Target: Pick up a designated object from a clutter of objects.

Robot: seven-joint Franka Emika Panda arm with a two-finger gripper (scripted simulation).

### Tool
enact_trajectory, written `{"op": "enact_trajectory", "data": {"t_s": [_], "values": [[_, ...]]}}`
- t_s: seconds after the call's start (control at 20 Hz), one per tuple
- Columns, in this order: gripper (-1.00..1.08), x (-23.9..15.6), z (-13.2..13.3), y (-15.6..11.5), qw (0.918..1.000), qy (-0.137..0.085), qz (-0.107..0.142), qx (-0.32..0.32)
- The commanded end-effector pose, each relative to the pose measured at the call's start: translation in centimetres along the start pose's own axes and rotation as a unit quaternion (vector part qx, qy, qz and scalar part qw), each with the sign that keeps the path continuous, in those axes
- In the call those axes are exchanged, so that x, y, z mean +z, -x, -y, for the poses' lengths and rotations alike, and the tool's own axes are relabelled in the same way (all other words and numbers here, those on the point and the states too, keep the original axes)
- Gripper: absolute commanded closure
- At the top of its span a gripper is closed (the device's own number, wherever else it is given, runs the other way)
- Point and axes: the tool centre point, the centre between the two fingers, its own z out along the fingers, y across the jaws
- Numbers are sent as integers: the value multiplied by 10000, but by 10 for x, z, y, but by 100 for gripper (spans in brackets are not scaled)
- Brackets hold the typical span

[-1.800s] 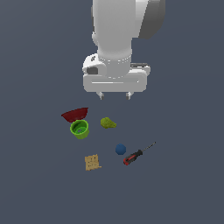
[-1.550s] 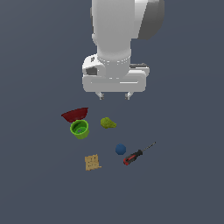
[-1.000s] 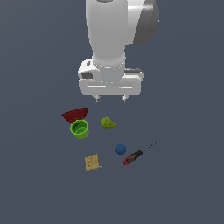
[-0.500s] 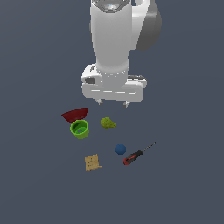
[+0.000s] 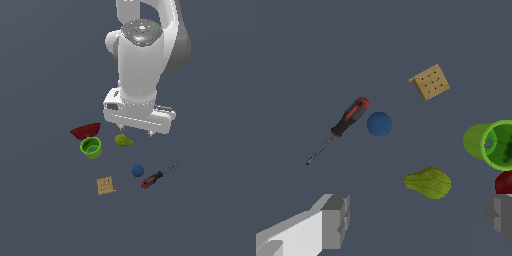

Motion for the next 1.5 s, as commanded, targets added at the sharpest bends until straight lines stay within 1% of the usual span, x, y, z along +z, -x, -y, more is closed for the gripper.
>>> {"op": "enact_trajectory", "data": {"t_s": [0.0,0.35,0.7,1.0,1.45], "values": [[-92,11,10,-5,9997,5,-10,258],[-92,44,36,-18,9952,13,-41,975],[-92,80,63,-27,9857,14,-73,1686],[-92,112,86,-32,9734,9,-100,2288],[-92,158,116,-34,9508,-6,-136,3094]]}}
